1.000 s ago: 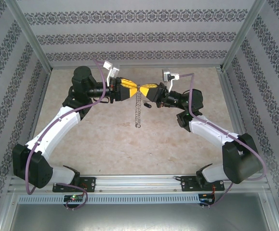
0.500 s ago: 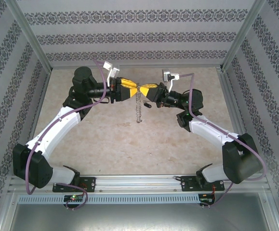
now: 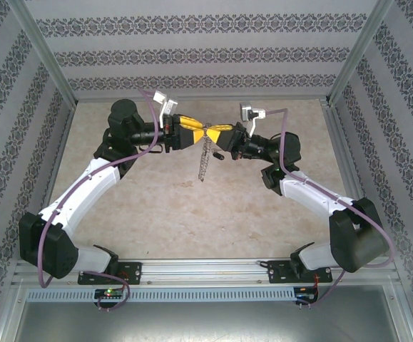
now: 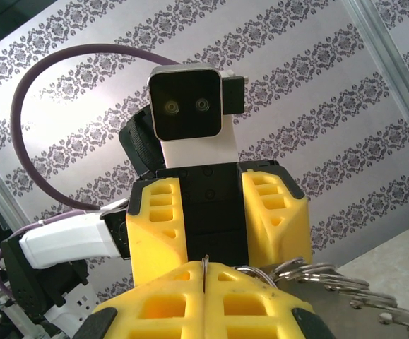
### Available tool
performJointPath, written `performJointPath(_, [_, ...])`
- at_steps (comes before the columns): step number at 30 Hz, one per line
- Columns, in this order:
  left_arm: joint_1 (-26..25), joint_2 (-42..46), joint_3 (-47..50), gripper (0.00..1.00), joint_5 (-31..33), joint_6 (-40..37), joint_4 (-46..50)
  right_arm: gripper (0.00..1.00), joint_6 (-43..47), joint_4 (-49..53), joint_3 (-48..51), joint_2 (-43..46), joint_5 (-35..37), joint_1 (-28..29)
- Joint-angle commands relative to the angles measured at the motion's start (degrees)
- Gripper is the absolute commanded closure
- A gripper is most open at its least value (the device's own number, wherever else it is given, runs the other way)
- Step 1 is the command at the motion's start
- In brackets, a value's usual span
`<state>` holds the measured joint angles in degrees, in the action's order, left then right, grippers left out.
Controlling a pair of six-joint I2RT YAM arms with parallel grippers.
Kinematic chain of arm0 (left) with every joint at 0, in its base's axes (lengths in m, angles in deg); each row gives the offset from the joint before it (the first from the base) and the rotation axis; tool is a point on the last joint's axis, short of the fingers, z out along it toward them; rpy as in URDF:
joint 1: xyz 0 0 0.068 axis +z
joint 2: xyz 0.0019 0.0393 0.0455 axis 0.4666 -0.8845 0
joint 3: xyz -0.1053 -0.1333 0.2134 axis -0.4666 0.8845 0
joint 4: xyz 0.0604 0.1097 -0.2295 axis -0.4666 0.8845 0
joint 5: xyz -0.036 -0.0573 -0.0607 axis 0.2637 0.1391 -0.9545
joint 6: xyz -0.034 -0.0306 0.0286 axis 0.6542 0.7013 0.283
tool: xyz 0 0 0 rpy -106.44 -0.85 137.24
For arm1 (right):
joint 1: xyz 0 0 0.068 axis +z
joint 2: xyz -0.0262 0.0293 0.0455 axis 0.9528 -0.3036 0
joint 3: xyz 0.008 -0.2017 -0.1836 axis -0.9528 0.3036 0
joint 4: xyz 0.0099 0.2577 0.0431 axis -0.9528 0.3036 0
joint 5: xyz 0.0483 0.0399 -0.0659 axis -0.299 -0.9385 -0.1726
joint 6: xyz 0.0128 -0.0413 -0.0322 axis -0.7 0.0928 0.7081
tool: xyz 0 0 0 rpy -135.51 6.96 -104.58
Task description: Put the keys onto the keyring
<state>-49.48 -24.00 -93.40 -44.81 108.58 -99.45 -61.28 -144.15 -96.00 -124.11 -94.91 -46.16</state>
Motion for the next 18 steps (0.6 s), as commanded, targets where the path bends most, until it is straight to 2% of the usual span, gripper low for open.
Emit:
performJointPath(1, [-1.10, -0.53, 0.24, 0.63, -1.07, 1.37, -3.93, 1.00, 0.54, -4.67, -2.31, 0.12, 0.44, 0.89])
performJointPath(6, [-1.65, -0.62, 0.84, 0.70, -0.87, 2.21, -5.55, 1.00, 0.53, -4.75, -2.59, -0.18, 0.51, 1.07])
performJointPath(13, [-1.63, 0.76, 2.39, 0.69, 0.43, 2.29, -6.09, 1.00, 0.98, -4.70, -1.43, 0.25, 1.95, 0.22])
performJointPath(18, [-1.69, 1.62, 4.69, 0.68, 1.89, 5.80, -11.45, 1.00, 0.80, -5.20, -1.06, 0.64, 3.19, -0.18])
